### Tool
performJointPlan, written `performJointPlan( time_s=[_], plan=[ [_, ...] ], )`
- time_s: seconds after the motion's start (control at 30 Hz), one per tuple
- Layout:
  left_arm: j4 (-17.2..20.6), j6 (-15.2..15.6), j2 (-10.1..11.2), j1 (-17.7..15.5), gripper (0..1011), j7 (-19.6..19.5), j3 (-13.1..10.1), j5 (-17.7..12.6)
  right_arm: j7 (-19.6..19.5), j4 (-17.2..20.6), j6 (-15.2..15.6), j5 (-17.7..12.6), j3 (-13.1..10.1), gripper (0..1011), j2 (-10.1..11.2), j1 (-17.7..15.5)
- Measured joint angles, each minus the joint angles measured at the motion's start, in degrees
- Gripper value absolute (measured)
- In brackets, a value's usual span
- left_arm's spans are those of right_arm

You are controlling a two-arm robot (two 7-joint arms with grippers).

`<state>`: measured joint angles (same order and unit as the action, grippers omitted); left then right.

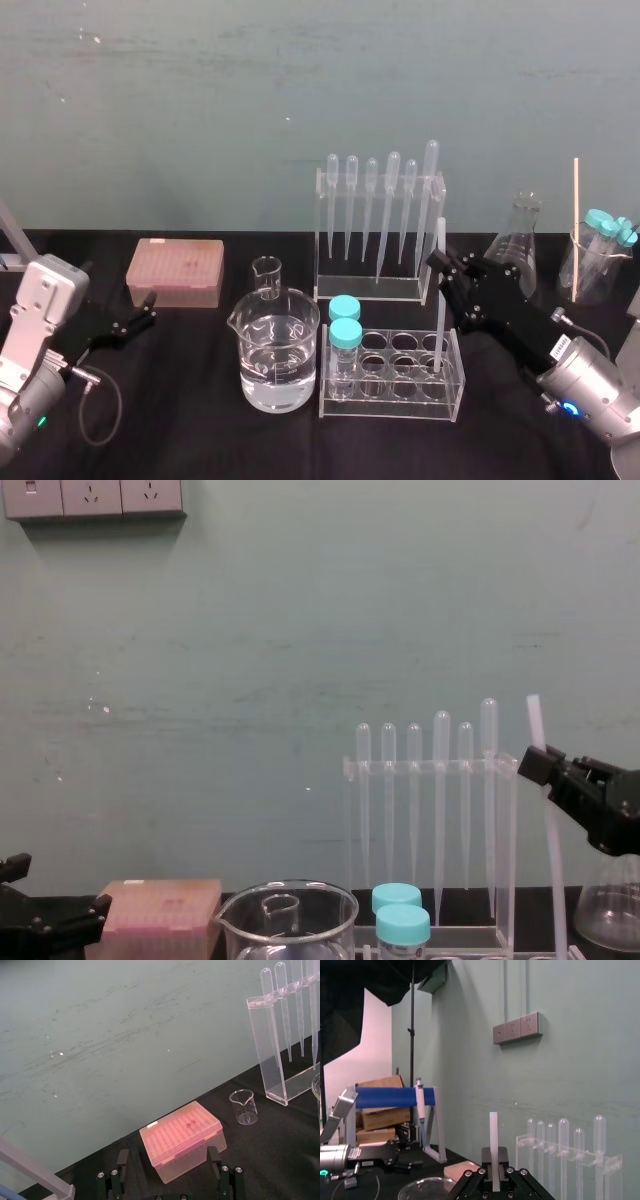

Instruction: Pick up the stirring rod with one hand, then place it down.

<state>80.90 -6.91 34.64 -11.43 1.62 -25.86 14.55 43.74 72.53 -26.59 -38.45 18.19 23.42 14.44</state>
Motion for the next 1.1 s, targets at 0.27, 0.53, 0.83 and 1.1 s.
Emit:
performJointPlan(
  time_s=[0.27,0.53,0.83,1.1],
  plan=[
    [0.00,0.00,0.00,0.00,1000,0.00,0.00,0.00,1.25,-2.69,1.32,1.04,0.11,68,-0.88,1.06],
    [0.00,0.00,0.00,0.00,1000,0.00,0.00,0.00,1.60,-5.41,2.57,2.48,0.61,68,-1.21,1.95],
    [0.00,0.00,0.00,0.00,1000,0.00,0.00,0.00,1.55,-7.12,4.35,3.60,1.28,68,-1.41,2.70],
    [0.00,0.00,0.00,0.00,1000,0.00,0.00,0.00,1.40,-7.35,4.68,3.84,1.40,68,-1.47,2.86]
  ],
)
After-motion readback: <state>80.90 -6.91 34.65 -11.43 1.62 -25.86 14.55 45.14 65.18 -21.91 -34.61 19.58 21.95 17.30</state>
